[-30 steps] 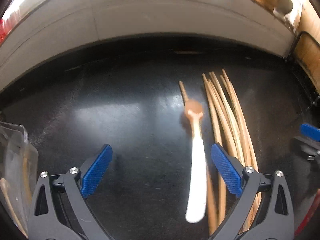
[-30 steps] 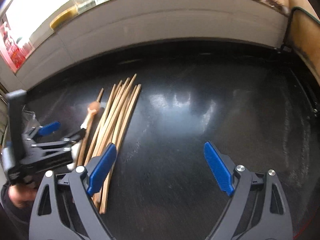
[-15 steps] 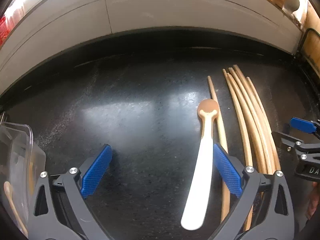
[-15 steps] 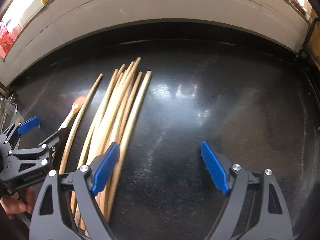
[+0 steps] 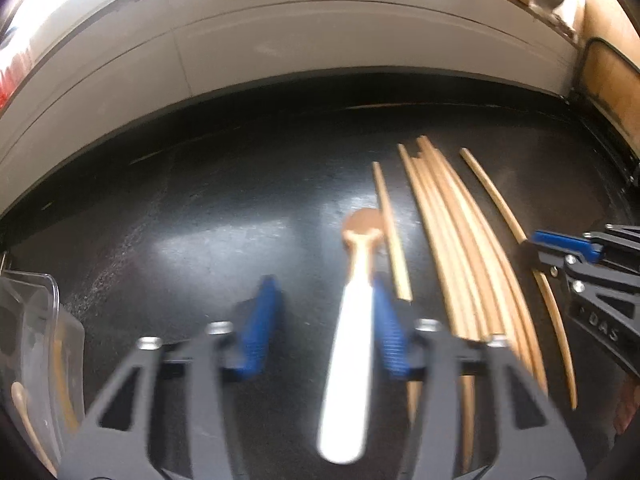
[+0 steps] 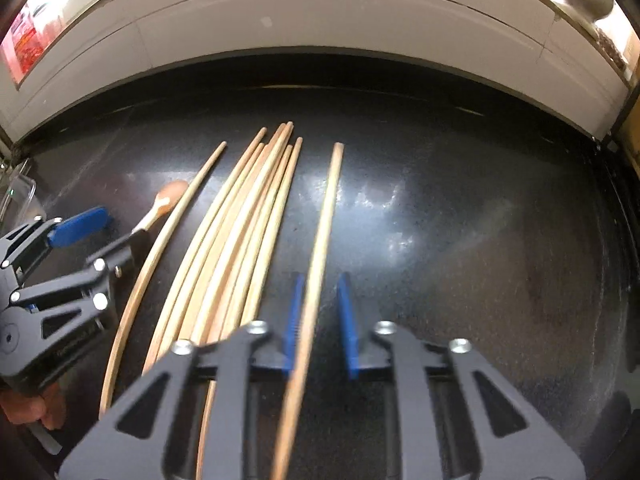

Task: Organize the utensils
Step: 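Grasp the orange-headed spoon with the left tool while the right tool grasps a chopstick, then carry spoon and chopstick to the clear tray and release both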

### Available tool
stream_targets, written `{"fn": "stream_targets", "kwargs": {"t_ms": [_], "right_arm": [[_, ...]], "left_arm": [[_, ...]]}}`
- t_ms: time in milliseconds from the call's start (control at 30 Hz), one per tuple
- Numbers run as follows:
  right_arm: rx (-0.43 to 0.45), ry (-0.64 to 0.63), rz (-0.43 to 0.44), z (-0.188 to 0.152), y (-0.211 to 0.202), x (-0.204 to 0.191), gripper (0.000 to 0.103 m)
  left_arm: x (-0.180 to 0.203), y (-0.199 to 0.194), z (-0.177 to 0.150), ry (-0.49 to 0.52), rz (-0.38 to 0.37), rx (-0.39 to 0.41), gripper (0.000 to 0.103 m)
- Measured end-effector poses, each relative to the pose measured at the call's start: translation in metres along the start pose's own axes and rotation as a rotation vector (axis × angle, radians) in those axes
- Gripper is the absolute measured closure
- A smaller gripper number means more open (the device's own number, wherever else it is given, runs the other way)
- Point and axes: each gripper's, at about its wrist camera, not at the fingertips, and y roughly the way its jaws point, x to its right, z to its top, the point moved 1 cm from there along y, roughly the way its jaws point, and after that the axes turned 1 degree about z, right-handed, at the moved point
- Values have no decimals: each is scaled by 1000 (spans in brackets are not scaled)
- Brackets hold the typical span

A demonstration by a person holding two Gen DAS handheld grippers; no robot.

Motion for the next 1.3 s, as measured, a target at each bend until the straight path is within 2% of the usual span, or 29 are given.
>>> {"fn": "stream_targets", "kwargs": {"t_ms": [67, 100, 267, 433, 600, 700, 900, 1133, 1300], "right_arm": [[-3, 10, 9, -2, -1, 2, 95], [-6, 15, 14, -2, -1, 3, 96], [11, 76, 57, -5, -16, 17, 96], [62, 86, 102, -9, -55, 12, 96], [115, 54, 178, -13, -99, -14, 96], [146, 11, 238, -15, -126, -43, 96], [181, -85, 336, -12, -155, -104, 96], [208, -195, 451, -6, -184, -188, 96], [185, -240, 535, -7, -192, -238, 96]], "left_arm": [[9, -2, -2, 8, 6, -1, 88], [10, -2, -3, 6, 5, -1, 89], [5, -13, -2, -73, -11, -18, 91], [-7, -60, -3, -137, 13, 31, 92], [-23, -107, -12, -188, 48, 63, 96], [-39, -142, -23, -225, 98, 91, 96], [-79, -194, -55, -288, 176, 130, 96], [-123, -243, -86, -360, 269, 182, 96], [-150, -262, -102, -405, 323, 193, 96]]}}
